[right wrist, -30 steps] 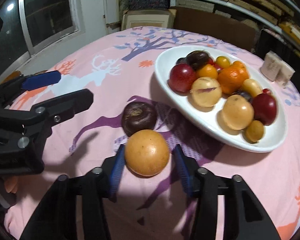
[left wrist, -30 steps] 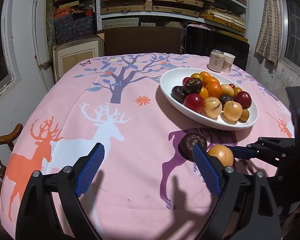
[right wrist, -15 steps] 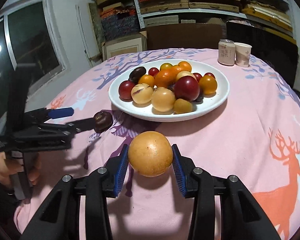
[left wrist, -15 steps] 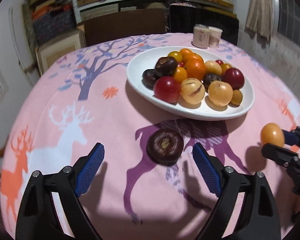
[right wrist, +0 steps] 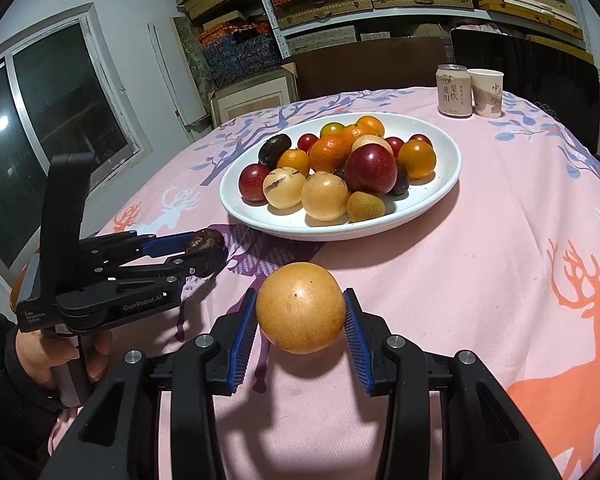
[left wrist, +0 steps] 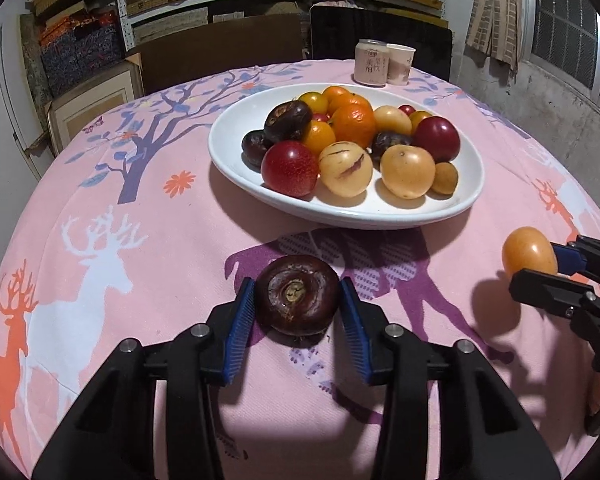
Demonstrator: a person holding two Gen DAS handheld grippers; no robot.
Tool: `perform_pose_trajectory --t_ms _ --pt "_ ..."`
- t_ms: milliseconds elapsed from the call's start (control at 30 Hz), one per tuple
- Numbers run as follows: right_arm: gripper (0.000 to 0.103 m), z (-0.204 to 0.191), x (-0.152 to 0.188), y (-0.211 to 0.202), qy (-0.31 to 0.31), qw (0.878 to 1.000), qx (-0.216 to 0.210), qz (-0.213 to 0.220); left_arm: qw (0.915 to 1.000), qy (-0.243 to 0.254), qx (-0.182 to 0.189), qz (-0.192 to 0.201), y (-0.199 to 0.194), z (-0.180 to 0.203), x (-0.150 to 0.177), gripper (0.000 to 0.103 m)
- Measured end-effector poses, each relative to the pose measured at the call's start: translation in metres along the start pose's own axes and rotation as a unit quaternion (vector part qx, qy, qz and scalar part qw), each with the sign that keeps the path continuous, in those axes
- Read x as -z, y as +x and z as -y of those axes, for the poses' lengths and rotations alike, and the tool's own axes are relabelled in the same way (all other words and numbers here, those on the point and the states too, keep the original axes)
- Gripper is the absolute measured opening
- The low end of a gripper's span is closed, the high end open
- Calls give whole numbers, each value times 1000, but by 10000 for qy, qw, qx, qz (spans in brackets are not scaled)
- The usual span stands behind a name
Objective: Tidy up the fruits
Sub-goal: 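Carry the plum and orange over the plate and open both tools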
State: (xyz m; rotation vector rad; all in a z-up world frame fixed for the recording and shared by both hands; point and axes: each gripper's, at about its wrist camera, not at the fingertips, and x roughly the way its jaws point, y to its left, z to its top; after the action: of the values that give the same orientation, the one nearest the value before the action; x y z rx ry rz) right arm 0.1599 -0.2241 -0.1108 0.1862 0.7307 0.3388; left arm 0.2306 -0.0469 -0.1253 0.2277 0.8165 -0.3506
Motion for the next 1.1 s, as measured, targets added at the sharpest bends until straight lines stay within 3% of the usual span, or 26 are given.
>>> perform_pose_trajectory --t_ms 433,633,800,1067,1100 --pt "43 7 -10 -14 16 9996 189 221 9995 161 55 271 -32 14 7 42" --pt "43 12 -61 -37 -350 9953 553 714 9977 201 160 630 -52 22 -42 42" --pt "42 10 -109 -44 -768 9857 770 1286 9974 -106 347 617 -30 25 -89 42" --pt "43 31 -142 25 -750 9927 620 717 9988 -382 236 213 31 22 -113 43" --pt "43 31 -142 32 -771 9933 593 624 9990 -352 145 220 33 22 -113 48"
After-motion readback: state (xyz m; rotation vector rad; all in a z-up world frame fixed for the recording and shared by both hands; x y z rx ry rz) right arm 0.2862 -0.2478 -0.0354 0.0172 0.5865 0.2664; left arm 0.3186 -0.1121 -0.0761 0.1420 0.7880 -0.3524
